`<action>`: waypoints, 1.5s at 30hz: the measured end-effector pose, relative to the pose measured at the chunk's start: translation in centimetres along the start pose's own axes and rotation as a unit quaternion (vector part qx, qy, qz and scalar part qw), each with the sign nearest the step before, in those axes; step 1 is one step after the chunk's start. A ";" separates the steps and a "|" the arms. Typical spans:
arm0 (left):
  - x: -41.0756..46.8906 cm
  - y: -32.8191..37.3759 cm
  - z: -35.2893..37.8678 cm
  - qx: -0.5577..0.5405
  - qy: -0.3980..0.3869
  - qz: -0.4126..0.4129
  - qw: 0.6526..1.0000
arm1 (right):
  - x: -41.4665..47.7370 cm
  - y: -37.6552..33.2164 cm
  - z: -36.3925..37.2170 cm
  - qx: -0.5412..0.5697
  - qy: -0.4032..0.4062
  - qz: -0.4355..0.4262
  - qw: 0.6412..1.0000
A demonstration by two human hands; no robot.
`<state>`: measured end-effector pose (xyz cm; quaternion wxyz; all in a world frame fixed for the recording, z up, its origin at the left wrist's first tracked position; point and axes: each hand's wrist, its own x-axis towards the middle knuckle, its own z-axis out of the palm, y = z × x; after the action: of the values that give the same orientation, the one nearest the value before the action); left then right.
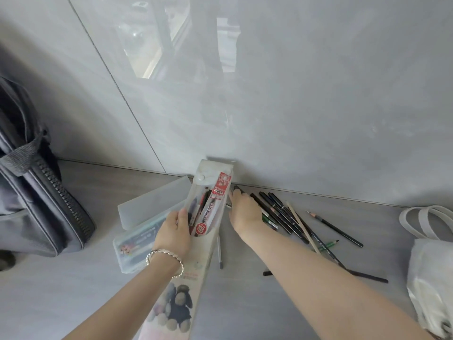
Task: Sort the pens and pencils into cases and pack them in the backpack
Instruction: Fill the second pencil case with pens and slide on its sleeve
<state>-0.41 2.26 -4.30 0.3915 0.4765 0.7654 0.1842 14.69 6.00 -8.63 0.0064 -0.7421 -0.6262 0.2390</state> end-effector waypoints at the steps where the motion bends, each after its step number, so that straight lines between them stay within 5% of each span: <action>1: 0.1 -0.1 0.0 -0.002 0.000 -0.002 1.000 | 0.0 0.0 -0.2 0.017 0.002 0.001 1.000; 8: 0.1 -0.6 0.1 -0.001 -0.006 -0.004 1.000 | -2.6 2.0 -2.7 0.106 0.004 0.021 0.994; 18: -1.1 -1.0 0.2 0.018 -0.018 0.002 1.000 | -7.8 2.8 2.6 0.018 -0.073 0.068 0.995; 23: -1.8 -1.0 -0.2 0.021 -0.020 0.008 1.000 | -7.6 3.4 1.0 0.195 -0.034 0.101 0.975; 26: -2.5 -1.1 0.2 0.041 -0.041 0.013 0.998 | -8.2 3.8 -1.9 0.416 0.018 0.077 0.906; 30: -4.2 -0.8 1.6 0.068 -0.078 0.028 0.994 | -10.2 2.9 -5.6 0.709 0.080 0.030 0.700; 32: -5.6 -0.2 2.4 0.073 -0.104 0.044 0.991 | -11.2 2.0 -5.9 0.738 0.104 0.018 0.667; 37: -8.0 1.2 3.7 0.067 -0.125 0.090 0.986 | -14.1 1.2 -4.8 0.698 0.073 0.014 0.712; 41: -8.5 1.7 3.7 0.071 -0.122 0.109 0.984 | -14.5 2.0 -5.8 0.723 0.141 -0.001 0.676; 43: -8.6 1.8 3.7 0.076 -0.126 0.112 0.983 | -14.2 2.7 -6.2 0.661 0.215 -0.023 0.719; 45: -8.8 1.9 3.8 0.082 -0.132 0.119 0.981 | -13.9 3.5 -5.9 0.506 0.245 -0.075 0.823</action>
<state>5.71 -4.88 -1.71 0.4239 0.6143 0.6577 0.1019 18.66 -6.01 0.28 0.5526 -0.6192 -0.4488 0.3315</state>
